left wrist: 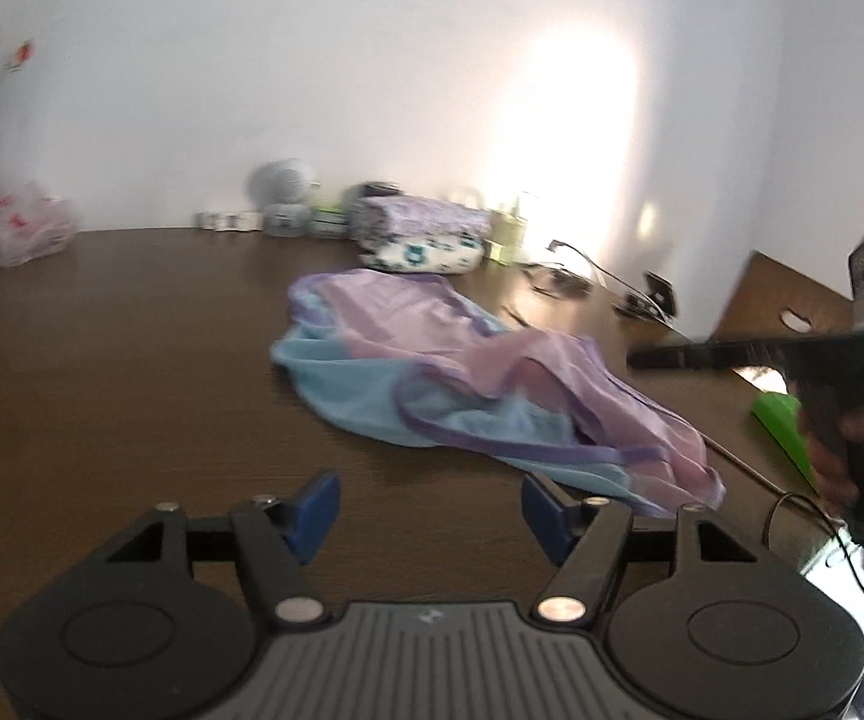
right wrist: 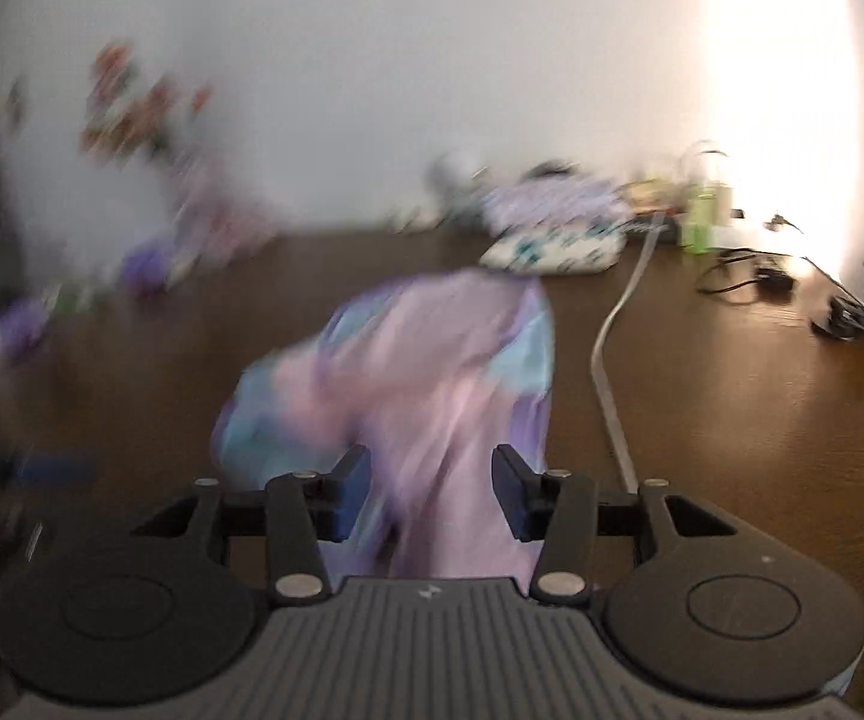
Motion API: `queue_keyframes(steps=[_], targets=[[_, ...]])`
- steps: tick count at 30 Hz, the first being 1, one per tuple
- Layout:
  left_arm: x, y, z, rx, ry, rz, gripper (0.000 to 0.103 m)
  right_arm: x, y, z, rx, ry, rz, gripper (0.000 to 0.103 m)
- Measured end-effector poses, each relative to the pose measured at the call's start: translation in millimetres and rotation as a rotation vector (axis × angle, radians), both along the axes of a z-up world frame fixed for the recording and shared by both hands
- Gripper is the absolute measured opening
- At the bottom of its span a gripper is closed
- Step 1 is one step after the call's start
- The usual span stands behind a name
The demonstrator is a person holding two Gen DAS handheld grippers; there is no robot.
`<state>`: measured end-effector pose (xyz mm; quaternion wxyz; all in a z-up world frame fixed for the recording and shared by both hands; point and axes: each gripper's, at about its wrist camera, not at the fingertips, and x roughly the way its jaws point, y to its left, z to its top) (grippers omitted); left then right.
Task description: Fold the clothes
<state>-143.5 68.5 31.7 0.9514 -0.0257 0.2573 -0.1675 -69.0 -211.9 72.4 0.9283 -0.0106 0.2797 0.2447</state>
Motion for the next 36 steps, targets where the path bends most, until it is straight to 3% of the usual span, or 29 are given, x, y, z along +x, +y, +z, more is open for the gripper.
queue_keyframes(steps=[2, 4, 6, 8, 9, 11, 13, 14, 16, 19, 20, 21, 23, 24, 25, 26, 27, 28, 30, 31, 32, 34, 36], targets=[[1.8, -13.7, -1.8, 0.04, -0.014, -0.022, 0.066, -21.7, 2.3, -5.5, -0.059, -0.008, 0.078, 0.045], [3.4, -25.1, -3.0, 0.042, -0.02, -0.057, 0.066, -33.1, 3.5, -11.5, -0.061, 0.019, 0.083, 0.042], [5.9, -34.0, -4.2, 0.039, -0.015, -0.086, 0.066, -33.9, 4.4, -21.4, -0.043, 0.063, 0.06, 0.03], [4.4, -42.3, -6.3, 0.06, -0.026, -0.108, 0.066, -26.3, 5.2, -30.9, -0.046, 0.079, 0.022, 0.009], [3.3, -46.4, -7.5, 0.072, -0.033, -0.119, 0.066, -22.6, 6.3, -34.9, -0.046, 0.081, 0.004, 0.004], [-1.0, -52.5, -9.0, 0.081, -0.053, -0.153, 0.066, -19.3, 8.2, -29.2, -0.004, 0.093, 0.013, 0.002], [-6.7, -61.2, -8.0, 0.089, -0.083, -0.192, 0.066, -19.4, 3.8, -8.1, 0.115, 0.061, 0.037, 0.002], [-10.6, -67.4, -6.5, 0.101, -0.107, -0.211, 0.067, -19.6, -0.3, 3.5, 0.176, 0.055, 0.046, 0.002], [-19.9, -86.4, -6.0, 0.169, -0.202, -0.246, 0.085, -15.2, -4.6, 22.8, 0.262, 0.042, 0.058, 0.002], [-26.5, -114.6, -15.2, 0.349, -0.367, -0.216, 0.085, -2.1, -2.8, 33.7, 0.326, 0.072, 0.076, 0.002], [-23.1, -122.8, -18.4, 0.409, -0.385, -0.191, 0.082, 2.5, -0.2, 32.8, 0.335, 0.094, 0.085, 0.002], [-18.4, -127.7, -19.8, 0.445, -0.391, -0.169, 0.074, 5.8, 1.8, 32.2, 0.343, 0.109, 0.092, 0.002], [-8.0, -125.9, -15.8, 0.444, -0.378, -0.125, 0.067, 6.1, 7.7, 32.3, 0.316, 0.116, 0.108, 0.002], [-4.0, -121.9, -13.3, 0.426, -0.373, -0.111, 0.058, 5.0, 10.1, 32.6, 0.292, 0.106, 0.106, 0.002], [1.0, -117.6, -12.0, 0.412, -0.364, -0.109, 0.039, 4.2, 12.1, 31.9, 0.276, 0.1, 0.108, 0.002], [7.0, -113.4, -11.4, 0.401, -0.351, -0.11, 0.029, 3.8, 12.0, 30.7, 0.271, 0.098, 0.105, 0.002], [14.2, -109.4, -11.3, 0.384, -0.324, -0.105, 0.009, 4.4, 11.6, 29.5, 0.27, 0.096, 0.101, 0.003], [22.1, -105.6, -11.7, 0.365, -0.286, -0.096, 0.003, 4.1, 9.9, 27.8, 0.271, 0.091, 0.099, 0.006], [27.5, -97.8, -10.5, 0.315, -0.256, -0.084, 0.003, -2.9, -0.3, 27.3, 0.267, 0.05, 0.086, 0.02], [27.8, -93.3, -8.9, 0.284, -0.248, -0.073, 0.003, -7.8, -6.0, 26.9, 0.255, 0.024, 0.083, 0.04], [28.2, -88.8, -7.3, 0.254, -0.24, -0.062, 0.003, -14.8, -12.0, 25.3, 0.214, -0.022, 0.081, 0.049], [29.2, -81.8, -4.7, 0.204, -0.229, -0.036, 0.003, -33.6, -17.4, 18.7, 0.104, -0.128, 0.081, 0.049], [32.6, -75.7, -1.9, 0.151, -0.21, -0.031, 0.003, -55.3, -18.4, 8.6, 0.067, -0.209, 0.15, 0.048]])
